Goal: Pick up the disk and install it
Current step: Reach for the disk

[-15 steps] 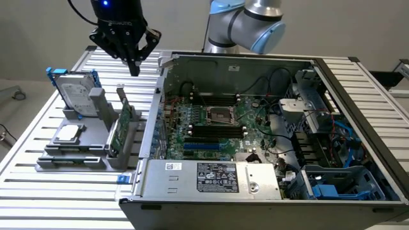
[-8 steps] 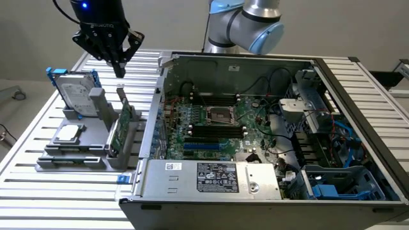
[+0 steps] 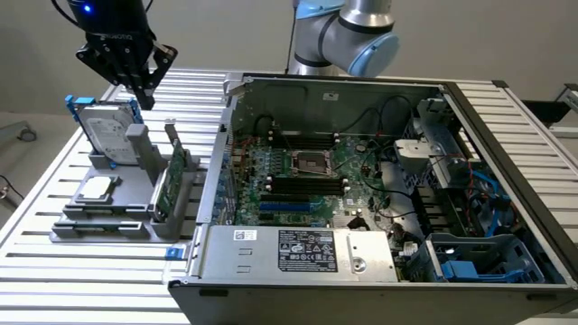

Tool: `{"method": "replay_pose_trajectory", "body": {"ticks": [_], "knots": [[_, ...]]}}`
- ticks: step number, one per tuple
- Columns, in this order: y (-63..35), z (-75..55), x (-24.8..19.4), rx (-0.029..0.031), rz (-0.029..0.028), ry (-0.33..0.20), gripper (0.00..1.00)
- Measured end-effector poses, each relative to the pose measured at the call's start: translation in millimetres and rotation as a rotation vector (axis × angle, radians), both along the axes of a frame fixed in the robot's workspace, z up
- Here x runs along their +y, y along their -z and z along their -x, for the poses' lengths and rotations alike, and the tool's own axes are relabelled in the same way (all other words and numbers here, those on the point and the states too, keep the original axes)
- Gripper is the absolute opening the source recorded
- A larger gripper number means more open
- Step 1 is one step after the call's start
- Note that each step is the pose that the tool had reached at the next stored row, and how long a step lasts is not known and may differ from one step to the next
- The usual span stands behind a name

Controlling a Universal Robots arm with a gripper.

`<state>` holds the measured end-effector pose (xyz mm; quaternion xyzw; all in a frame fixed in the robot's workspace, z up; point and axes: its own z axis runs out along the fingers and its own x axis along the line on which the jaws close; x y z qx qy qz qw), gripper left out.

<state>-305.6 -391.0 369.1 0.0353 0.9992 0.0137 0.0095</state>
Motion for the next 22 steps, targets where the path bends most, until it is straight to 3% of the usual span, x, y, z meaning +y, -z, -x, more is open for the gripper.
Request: {"method": "replay_pose_trajectory", "body": {"ticks": [5, 10, 15, 22], "knots": [[0.0, 22.6, 6.3, 0.0068, 0.0, 0.0, 0.11], [0.0, 44.5, 16.0, 0.0093, 0.0, 0.0, 0.11], [0.0, 65.2, 27.7, 0.0094, 0.0001, 0.0, 0.11], [0.0, 92.5, 47.7, 0.0095, 0.0023, 0.0, 0.11]]}}
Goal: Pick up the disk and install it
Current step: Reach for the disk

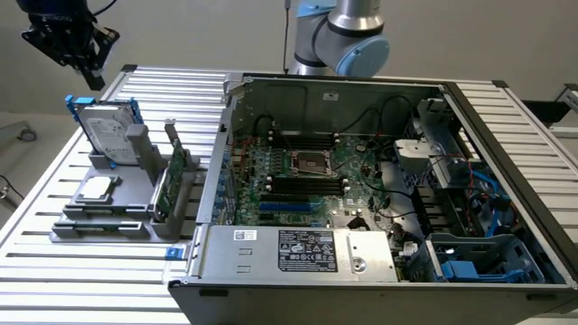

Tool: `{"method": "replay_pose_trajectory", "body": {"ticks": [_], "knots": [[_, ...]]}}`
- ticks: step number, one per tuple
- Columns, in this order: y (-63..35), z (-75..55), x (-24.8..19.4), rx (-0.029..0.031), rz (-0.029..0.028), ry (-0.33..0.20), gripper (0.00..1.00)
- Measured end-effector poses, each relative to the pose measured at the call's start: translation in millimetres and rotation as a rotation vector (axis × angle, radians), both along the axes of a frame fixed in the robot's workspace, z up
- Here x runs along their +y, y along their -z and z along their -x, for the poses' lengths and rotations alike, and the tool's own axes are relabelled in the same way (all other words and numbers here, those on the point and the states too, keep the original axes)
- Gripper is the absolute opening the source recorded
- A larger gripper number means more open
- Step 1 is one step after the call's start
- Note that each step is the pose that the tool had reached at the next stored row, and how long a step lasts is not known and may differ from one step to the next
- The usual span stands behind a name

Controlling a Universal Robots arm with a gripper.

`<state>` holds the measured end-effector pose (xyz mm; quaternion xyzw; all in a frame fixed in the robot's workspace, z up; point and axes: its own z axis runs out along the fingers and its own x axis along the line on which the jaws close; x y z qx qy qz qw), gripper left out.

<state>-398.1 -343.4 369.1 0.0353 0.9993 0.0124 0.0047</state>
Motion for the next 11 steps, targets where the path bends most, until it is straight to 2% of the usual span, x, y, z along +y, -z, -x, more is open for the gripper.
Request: {"method": "replay_pose_trajectory", "body": {"ticks": [5, 11], "knots": [[0.8, 19.7, 12.9, -0.0001, 0.0024, -0.001, 0.11], [2.2, 34.8, 23.8, -0.0001, 0.0053, -0.011, 0.11]]}}
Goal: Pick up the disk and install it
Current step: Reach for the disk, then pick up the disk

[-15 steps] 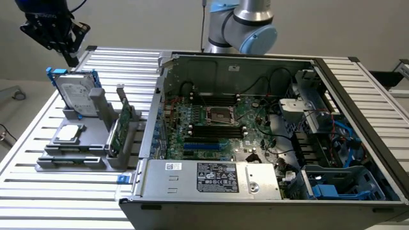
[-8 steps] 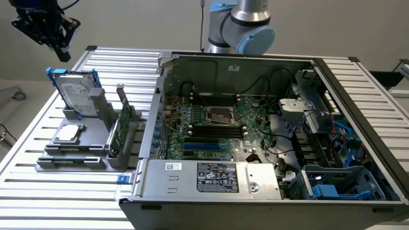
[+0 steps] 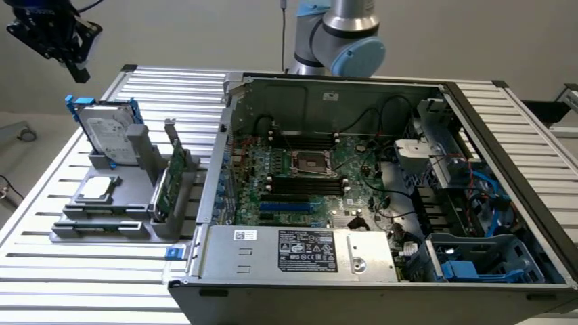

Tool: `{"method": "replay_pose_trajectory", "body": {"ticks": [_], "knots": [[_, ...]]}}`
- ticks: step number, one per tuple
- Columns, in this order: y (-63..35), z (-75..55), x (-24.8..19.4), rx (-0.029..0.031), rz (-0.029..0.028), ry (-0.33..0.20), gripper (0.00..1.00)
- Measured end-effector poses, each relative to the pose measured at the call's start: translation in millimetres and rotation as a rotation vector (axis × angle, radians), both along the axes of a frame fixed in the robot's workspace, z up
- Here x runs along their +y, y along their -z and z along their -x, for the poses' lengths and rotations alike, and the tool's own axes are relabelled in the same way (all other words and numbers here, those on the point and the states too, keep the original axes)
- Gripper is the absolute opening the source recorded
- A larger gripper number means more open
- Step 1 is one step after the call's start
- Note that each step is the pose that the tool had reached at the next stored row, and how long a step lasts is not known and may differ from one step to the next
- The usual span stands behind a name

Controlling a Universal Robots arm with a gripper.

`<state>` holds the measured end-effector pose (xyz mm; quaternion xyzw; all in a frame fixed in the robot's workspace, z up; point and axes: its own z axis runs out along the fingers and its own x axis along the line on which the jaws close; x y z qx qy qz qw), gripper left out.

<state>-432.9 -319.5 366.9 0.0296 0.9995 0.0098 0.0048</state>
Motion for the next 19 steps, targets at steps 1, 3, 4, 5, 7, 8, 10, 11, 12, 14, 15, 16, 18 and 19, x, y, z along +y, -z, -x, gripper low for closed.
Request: {"method": "replay_pose_trajectory", "body": {"ticks": [1, 3, 4, 5, 7, 8, 10, 11, 12, 14, 15, 16, 18, 19], "knots": [[0.0, 1.3, 1.4, 0.0001, 0.0029, -0.002, 0.11], [0.0, 1.4, 1.6, 0.0, 0.0036, -0.002, 0.11], [0.0, 1.4, 1.6, 0.0, 0.0037, -0.002, 0.11], [0.0, 1.5, 1.6, 0.0001, 0.0037, -0.002, 0.11], [0.0, 1.5, 1.6, 0.0, 0.0037, -0.002, 0.11], [0.1, 1.5, 1.5, 0.0, 0.0037, -0.002, 0.11], [0.1, 1.5, 1.6, -0.0001, 0.0037, -0.002, 0.11], [0.1, 1.5, 1.6, 0.0, 0.0037, -0.002, 0.11], [0.1, 1.5, 1.6, -0.0001, 0.0037, -0.002, 0.11], [0.0, 1.5, 1.6, 0.0, 0.0037, -0.002, 0.11], [0.0, 1.6, 1.6, 0.0001, 0.0038, -0.002, 0.11], [0.1, 1.9, 1.6, 0.0002, 0.0037, -0.003, 0.11], [0.4, 2.6, 1.6, -0.0001, 0.0037, -0.021, 0.11], [0.4, 2.6, 1.6, 0.0, 0.0037, -0.038, 0.11]]}}
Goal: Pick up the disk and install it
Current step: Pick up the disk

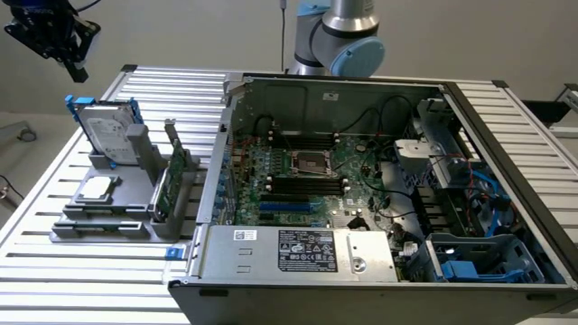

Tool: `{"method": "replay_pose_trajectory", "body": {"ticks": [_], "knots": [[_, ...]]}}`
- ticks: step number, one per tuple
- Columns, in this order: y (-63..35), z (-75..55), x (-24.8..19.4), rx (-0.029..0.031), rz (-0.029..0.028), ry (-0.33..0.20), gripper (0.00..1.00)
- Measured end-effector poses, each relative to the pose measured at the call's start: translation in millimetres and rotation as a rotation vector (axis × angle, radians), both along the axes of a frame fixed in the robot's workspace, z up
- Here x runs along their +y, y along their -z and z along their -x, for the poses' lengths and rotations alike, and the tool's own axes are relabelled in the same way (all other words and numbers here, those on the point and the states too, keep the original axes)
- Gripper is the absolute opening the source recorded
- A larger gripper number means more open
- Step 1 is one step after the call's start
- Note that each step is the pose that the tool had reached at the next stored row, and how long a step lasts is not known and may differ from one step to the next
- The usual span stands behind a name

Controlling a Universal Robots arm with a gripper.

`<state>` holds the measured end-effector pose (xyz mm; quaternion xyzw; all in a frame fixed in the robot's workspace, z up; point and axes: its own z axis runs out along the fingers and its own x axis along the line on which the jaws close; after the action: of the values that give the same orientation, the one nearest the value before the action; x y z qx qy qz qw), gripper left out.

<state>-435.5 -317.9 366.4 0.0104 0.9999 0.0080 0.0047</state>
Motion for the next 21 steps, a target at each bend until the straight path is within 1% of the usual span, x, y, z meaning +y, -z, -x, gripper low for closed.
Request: {"method": "replay_pose_trajectory", "body": {"ticks": [21], "knots": [[2.0, 0.0, 0.0, 0.0, 0.0, -0.382, 0.11]]}}
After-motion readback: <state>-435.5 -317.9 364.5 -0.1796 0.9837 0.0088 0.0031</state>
